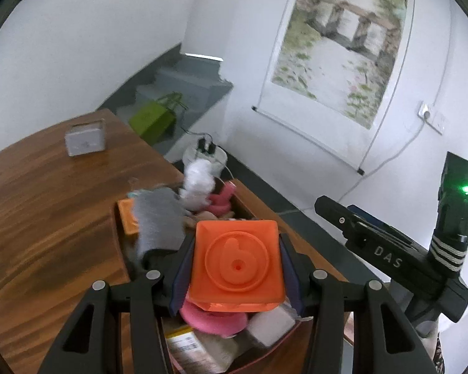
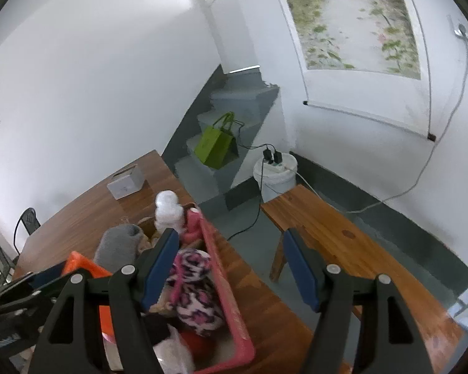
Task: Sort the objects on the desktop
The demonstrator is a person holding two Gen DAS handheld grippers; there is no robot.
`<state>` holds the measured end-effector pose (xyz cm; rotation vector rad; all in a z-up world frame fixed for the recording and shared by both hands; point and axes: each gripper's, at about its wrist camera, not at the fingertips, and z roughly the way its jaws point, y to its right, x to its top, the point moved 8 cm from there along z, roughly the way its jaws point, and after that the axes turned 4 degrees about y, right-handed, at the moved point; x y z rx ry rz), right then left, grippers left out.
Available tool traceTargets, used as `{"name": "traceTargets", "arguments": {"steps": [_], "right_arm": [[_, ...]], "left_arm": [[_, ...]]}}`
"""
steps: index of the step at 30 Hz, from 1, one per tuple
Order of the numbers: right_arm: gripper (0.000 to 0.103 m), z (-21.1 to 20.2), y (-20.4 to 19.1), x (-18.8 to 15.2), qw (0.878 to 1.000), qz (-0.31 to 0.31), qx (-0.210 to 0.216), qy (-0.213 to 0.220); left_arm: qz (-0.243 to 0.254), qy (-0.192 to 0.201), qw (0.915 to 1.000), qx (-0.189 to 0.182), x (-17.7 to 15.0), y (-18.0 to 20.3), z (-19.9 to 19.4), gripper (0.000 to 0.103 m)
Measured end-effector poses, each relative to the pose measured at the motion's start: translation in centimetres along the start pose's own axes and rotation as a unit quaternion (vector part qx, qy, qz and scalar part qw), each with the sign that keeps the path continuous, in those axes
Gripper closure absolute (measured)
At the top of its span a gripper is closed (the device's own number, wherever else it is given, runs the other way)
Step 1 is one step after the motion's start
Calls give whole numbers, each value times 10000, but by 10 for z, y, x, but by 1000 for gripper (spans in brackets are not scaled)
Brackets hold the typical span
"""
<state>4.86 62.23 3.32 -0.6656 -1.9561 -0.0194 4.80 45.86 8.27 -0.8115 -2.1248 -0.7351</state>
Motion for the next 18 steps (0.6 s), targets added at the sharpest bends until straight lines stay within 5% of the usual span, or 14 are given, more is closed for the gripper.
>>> {"name": "traceTargets", "arguments": {"steps": [8,10,12,18], "right_arm": [[30,5,21,-10,9998,193,-38,-94],[30,5,22,-11,9997,233,-14,-100],[30,3,21,-13,9996,251,40,-86],[30,-6,7,-14,9999,90,146,7]], "left_arm": [[-185,-266,9994,-153,-9,4,23,49],[-250,-237,9992,-180,-8,2,21,39],[-315,-56,9993,-191,-4,1,12,29],[-291,273,9991,-154,8,-4,-8,28]]}}
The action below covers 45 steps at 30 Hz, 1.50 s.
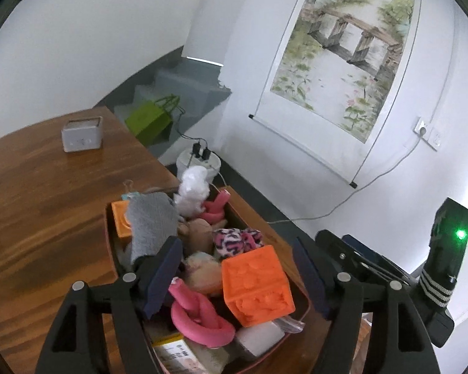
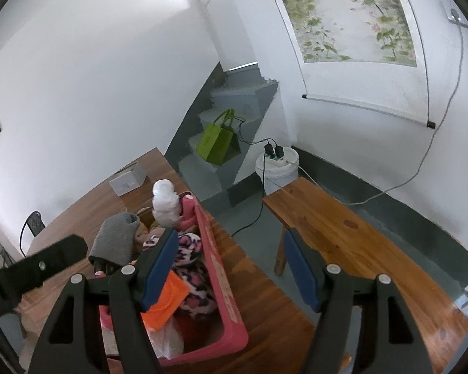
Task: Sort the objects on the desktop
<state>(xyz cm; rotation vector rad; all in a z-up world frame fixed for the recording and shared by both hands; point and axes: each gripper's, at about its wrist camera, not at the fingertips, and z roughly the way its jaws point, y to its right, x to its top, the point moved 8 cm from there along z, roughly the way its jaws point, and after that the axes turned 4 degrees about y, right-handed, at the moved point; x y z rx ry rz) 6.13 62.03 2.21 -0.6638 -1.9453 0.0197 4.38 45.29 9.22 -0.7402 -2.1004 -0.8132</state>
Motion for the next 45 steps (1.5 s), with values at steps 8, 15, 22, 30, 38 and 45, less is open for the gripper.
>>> {"name": "traceTargets", "arguments": {"steps": [8,15,22,30,38,45], "right_arm": [[25,-1,-24,-13,9992,-358,167,-94],[26,14,-52,-38,9912,-1293,-140,-231],[25,10,-45,-41,9889,-1404,-81,-485],[20,-27,-38,-55,9858,-1486,244,-743],[20,-51,-48,-77,9806,-1684,442,-904],[20,-63,-59,-79,9795,-1771,508,-820]], "left_arm": [[37,189,9979,616,-6,-31,-19,28],[152,329,9913,1265,-17,-61,-35,19],[422,469,9885,1374,-22,-53,-46,12],[18,239,9821,1871,-32,-63,-45,0],[382,0,9708,2367,-45,-57,-47,0],[381,-62,9736,2249,-47,-48,-51,0]]}}
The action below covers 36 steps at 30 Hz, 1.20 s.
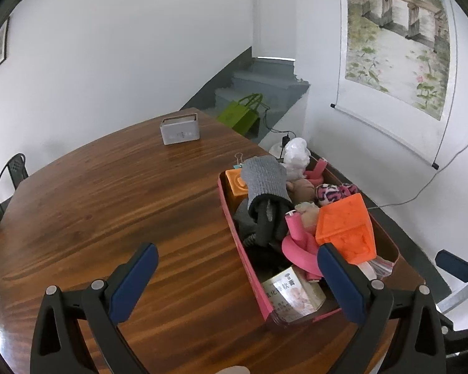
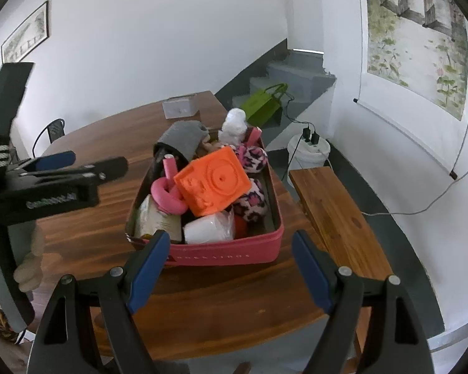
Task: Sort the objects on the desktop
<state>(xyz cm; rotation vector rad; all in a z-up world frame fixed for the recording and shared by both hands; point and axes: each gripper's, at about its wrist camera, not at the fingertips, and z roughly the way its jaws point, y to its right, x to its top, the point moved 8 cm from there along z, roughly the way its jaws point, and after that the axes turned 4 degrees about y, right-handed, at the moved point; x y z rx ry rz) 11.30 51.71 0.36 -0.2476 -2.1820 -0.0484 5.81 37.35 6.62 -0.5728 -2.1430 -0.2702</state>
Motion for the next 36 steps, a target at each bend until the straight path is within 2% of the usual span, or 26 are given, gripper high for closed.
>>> {"name": "traceTargets", "arguments": {"steps": [6,12,23,30,36], "right_arm": [[20,-4,-6,3,10000,-19,2,73],[20,6,-8,0,10000,26,-13,-56],[20,4,-12,5,10000,80,-31,5],[20,2,-12,13,9996,264,-28,136],[20,11,-12,9,9993,381,-40,28]], "left_arm": [[-104,-167,9998,-62,-1,-3,3,0],[-88,-181,9998,-72,-3,-3,4,0],[-58,-206,9997,-89,-6,-3,5,0],[-117,-175,9998,-37,-4,-7,6,0],[27,-78,10000,29,-5,-6,6,0]]}}
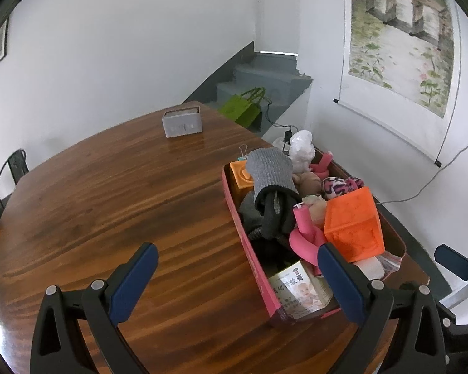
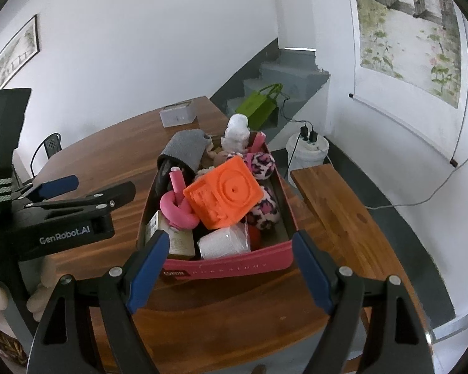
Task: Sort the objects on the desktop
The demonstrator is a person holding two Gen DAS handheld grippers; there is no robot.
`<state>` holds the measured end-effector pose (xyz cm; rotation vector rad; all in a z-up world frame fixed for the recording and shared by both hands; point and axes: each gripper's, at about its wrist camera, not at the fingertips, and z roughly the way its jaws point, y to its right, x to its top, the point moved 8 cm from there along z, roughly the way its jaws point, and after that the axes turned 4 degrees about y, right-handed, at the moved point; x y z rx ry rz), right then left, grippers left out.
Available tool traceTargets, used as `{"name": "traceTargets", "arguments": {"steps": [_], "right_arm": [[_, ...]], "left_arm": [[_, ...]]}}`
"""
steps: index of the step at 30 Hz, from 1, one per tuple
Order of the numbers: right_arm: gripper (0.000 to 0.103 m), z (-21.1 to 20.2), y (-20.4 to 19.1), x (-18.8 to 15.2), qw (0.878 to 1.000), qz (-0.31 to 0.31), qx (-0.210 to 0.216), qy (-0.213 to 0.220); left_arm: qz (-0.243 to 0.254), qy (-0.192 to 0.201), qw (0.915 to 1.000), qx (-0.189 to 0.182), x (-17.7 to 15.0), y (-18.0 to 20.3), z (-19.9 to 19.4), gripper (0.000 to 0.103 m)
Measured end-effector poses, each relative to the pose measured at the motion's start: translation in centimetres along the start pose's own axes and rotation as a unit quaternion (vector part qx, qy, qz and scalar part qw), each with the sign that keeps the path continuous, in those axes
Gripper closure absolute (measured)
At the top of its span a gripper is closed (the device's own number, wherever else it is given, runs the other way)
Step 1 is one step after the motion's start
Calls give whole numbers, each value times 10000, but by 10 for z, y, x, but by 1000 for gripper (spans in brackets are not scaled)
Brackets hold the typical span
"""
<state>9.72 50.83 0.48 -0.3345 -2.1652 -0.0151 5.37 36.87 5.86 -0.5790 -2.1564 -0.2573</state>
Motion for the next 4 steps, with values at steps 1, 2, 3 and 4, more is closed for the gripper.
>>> {"name": "traceTargets", "arguments": {"steps": [1,2,3,4], "right_arm": [[20,1,0,-1,10000,18,5,-13],[20,2,0,-1,10000,36,10,-23],[20,2,-1,-1,10000,49,20,-17],[19,1,-2,-1,10000,62,32,-10]], "left_arm": [[33,23,10000,17,0,0,0,0],[65,45,10000,35,-1,0,-1,0],[73,41,10000,9,-1,0,0,0],[81,36,10000,-17,-1,0,0,0]]}}
